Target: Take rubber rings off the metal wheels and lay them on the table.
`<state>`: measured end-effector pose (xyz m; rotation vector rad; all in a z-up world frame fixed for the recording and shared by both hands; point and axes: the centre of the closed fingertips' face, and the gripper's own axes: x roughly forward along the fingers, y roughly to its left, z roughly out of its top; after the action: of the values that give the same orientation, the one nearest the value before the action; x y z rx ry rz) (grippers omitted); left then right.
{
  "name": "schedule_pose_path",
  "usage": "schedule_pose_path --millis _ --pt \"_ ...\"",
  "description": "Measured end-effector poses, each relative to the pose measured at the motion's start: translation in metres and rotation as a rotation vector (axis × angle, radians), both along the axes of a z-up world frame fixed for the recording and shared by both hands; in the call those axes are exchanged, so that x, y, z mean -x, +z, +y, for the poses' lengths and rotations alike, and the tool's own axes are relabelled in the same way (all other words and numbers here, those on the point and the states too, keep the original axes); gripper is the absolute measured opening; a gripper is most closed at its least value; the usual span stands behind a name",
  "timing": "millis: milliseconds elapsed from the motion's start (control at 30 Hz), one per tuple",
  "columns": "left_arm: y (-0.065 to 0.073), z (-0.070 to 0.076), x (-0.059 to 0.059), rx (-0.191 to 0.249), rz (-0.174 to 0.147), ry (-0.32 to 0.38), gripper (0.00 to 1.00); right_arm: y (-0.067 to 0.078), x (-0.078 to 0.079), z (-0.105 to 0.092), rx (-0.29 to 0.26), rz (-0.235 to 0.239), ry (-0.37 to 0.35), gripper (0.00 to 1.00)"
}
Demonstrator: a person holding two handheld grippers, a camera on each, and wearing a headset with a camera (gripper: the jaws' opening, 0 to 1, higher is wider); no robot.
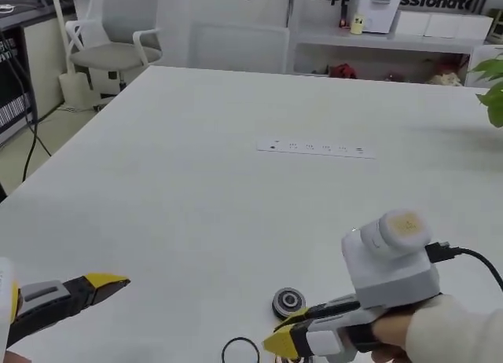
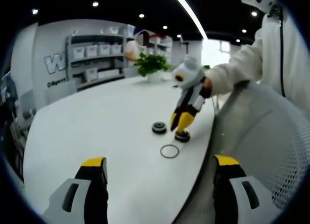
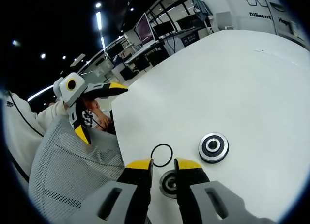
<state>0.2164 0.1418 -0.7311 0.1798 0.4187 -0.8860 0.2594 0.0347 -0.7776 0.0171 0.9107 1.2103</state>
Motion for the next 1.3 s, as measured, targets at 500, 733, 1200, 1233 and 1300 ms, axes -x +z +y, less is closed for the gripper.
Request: schedule_pose_path --millis 500,733,1200,1233,1300 --pt "0.006 -0.001 -0.002 -0.004 -0.01 -0.017 0.91 0.035 -0.013 -0.024 -0.051 -0.064 -0.045 0.21" --pt "0.011 -0.006 -0.002 -0.011 -0.014 -0.031 0.91 0.056 -0.014 -0.035 -0.053 -0.135 -0.027 0.23" --pt "0.039 -0.028 -0.007 0.043 -0.027 -0.084 0.9 0.057 -0.005 -0.049 -0.011 -0.211 0.013 0.27" --pt "0.041 -0.029 -0.008 0.043 -0.031 -0.086 0.89 0.054 -0.004 -0.05 -0.007 -0.21 0.016 0.27" --pt "0.046 -0.033 -0.011 0.042 -0.041 -0.089 0.89 0.05 -0.004 -0.051 -0.003 -0.208 0.016 0.27"
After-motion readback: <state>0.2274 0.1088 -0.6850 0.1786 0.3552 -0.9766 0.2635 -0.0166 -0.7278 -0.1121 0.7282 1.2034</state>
